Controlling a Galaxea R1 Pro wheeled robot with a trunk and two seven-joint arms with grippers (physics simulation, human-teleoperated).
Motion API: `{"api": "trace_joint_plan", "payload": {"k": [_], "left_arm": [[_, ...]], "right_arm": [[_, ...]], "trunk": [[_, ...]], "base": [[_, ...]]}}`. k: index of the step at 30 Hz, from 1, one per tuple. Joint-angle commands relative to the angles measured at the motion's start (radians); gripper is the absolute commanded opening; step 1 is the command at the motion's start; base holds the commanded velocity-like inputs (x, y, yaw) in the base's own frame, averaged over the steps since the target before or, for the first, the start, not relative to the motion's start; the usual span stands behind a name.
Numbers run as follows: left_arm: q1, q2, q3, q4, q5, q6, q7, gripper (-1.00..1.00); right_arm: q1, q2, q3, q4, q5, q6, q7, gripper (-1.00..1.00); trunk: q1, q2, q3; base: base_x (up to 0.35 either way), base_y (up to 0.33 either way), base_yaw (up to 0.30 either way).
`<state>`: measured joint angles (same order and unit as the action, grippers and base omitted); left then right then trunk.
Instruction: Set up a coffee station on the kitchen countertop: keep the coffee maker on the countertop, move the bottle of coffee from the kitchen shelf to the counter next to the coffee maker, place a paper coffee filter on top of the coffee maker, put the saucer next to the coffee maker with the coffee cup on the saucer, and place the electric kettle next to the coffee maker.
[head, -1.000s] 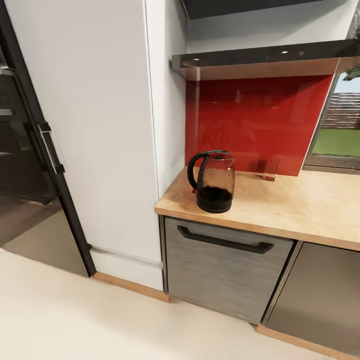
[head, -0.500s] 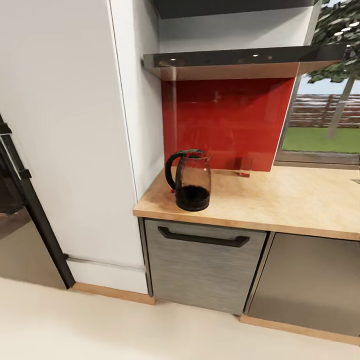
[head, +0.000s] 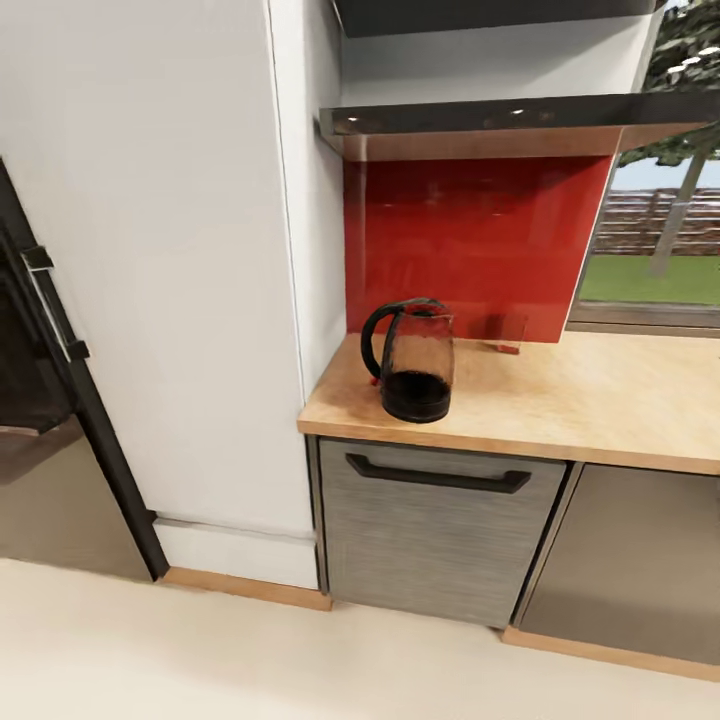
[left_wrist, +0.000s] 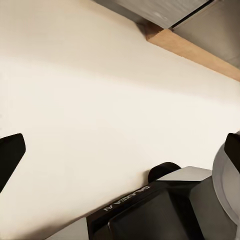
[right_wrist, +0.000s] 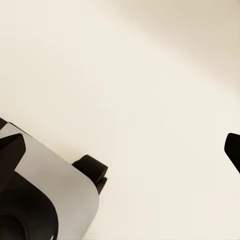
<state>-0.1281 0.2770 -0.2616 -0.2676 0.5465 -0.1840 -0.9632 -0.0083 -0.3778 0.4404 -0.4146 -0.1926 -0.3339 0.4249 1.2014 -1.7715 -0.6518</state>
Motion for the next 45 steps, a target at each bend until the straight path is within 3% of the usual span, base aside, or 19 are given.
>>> {"api": "trace_joint_plan", "payload": {"k": [1, 11, 22, 26, 31, 34, 38, 40, 45], "left_arm": [[-0.001, 0.001, -0.008, 0.001, 0.007, -0.006, 0.0, 1.0], [-0.001, 0.001, -0.009, 0.001, 0.007, -0.006, 0.0, 1.0], [-0.001, 0.001, -0.009, 0.001, 0.007, -0.006, 0.0, 1.0], [-0.001, 0.003, 0.046, -0.022, 0.007, -0.006, 0.001, 1.0], [-0.001, 0.005, 0.103, -0.2, 0.007, 0.012, 0.001, 1.0], [-0.001, 0.005, 0.117, -0.359, 0.008, 0.077, 0.002, 1.0], [-0.001, 0.005, 0.124, -0.529, 0.008, 0.184, 0.004, 1.0], [-0.001, 0.005, 0.126, -0.659, 0.008, 0.27, 0.019, 1.0], [-0.001, 0.005, 0.125, -0.919, 0.008, 0.433, 0.09, 1.0]], "right_arm": [[-0.001, -0.001, 0.006, 0.0, -0.01, -0.001, 0.003, 1.0], [-0.001, -0.001, 0.006, 0.0, -0.01, 0.0, 0.006, 1.0], [-0.001, -0.001, 0.006, -0.001, -0.011, 0.0, 0.007, 1.0], [-0.001, -0.001, 0.003, -0.001, -0.012, 0.0, 0.009, 1.0], [-0.001, -0.002, 0.002, -0.001, -0.012, 0.001, 0.01, 1.0], [-0.001, -0.002, 0.002, -0.001, -0.012, 0.001, 0.01, 1.0], [-0.001, -0.002, 0.002, -0.001, -0.013, 0.001, 0.01, 1.0], [-0.001, -0.003, 0.002, -0.001, -0.013, 0.001, 0.01, 1.0], [-0.001, -0.003, 0.001, -0.001, -0.012, 0.001, 0.009, 1.0]], "trunk": [[0.0, 0.0, -0.001], [0.0, 0.0, -0.001], [0.0, 0.0, -0.001], [0.0, 0.0, -0.001], [0.0, 0.0, -0.001], [0.0, 0.0, -0.001], [0.0, 0.0, -0.001], [0.0, 0.0, -0.001], [0.0, 0.0, -0.001]], "base": [[0.0, 0.195, -0.139], [0.0, 0.053, -0.22], [-0.09, 0.055, -0.022], [-0.006, 0.003, 0.0], [-0.001, 0.0, 0.0], [0.0, 0.0, 0.0], [0.0, 0.0, 0.0], [0.0, 0.0, 0.0], [0.0, 0.0, 0.0]]}}
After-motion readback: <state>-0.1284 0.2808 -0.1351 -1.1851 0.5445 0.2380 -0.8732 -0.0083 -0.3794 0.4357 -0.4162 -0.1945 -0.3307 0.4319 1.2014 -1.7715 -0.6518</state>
